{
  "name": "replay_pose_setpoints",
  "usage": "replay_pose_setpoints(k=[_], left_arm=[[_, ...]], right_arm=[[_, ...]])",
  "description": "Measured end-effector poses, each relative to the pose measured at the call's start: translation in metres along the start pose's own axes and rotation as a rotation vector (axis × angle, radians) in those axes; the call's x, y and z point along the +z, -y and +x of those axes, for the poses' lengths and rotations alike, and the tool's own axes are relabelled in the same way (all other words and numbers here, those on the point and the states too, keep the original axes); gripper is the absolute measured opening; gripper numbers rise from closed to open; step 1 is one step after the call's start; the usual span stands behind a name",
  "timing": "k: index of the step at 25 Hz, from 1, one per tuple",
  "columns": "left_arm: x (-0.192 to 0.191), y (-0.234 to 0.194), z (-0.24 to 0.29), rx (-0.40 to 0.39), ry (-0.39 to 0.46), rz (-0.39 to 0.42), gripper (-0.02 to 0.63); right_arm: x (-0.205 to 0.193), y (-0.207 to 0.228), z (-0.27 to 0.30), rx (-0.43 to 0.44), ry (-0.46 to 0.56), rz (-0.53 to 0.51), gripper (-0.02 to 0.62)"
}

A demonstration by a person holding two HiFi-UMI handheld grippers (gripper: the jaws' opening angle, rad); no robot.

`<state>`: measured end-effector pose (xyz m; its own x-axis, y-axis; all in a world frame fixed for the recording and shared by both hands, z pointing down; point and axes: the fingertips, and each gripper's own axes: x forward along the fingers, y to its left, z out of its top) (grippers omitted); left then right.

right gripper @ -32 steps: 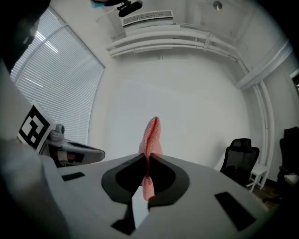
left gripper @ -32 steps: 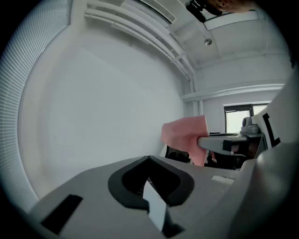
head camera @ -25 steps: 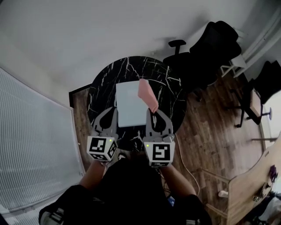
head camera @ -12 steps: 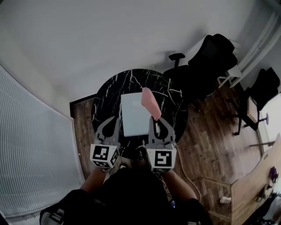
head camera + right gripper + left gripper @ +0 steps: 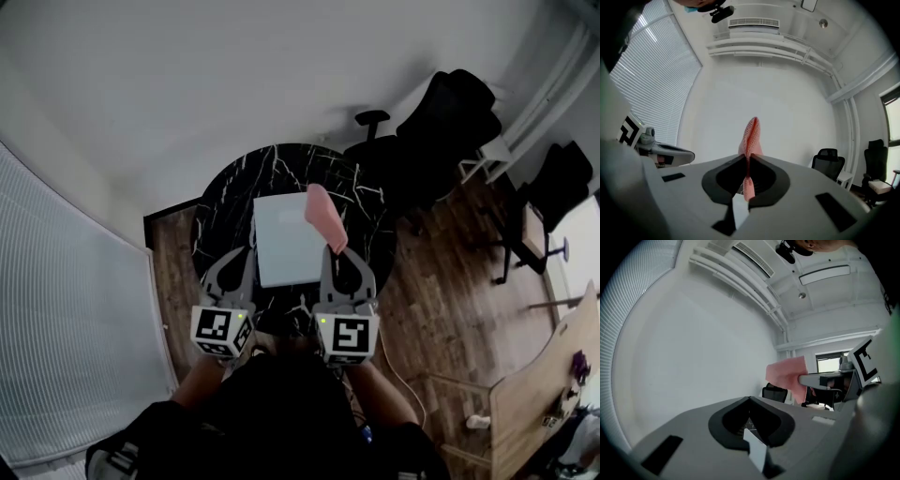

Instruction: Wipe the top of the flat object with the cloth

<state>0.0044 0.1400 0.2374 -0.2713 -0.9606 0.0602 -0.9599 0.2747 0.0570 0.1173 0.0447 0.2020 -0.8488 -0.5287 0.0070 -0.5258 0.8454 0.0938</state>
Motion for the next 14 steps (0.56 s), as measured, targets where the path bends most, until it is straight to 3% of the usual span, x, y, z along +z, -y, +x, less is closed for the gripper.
replay_pose_setpoints(k=[14], left_arm=[[-0.0074,0.0108,0.0026,-0.008,-0.020,-0.009,-0.002]], right_arm=[[-0.0070,0.0071,-0.0021,0.007,-0.020,-0.007,0.006]])
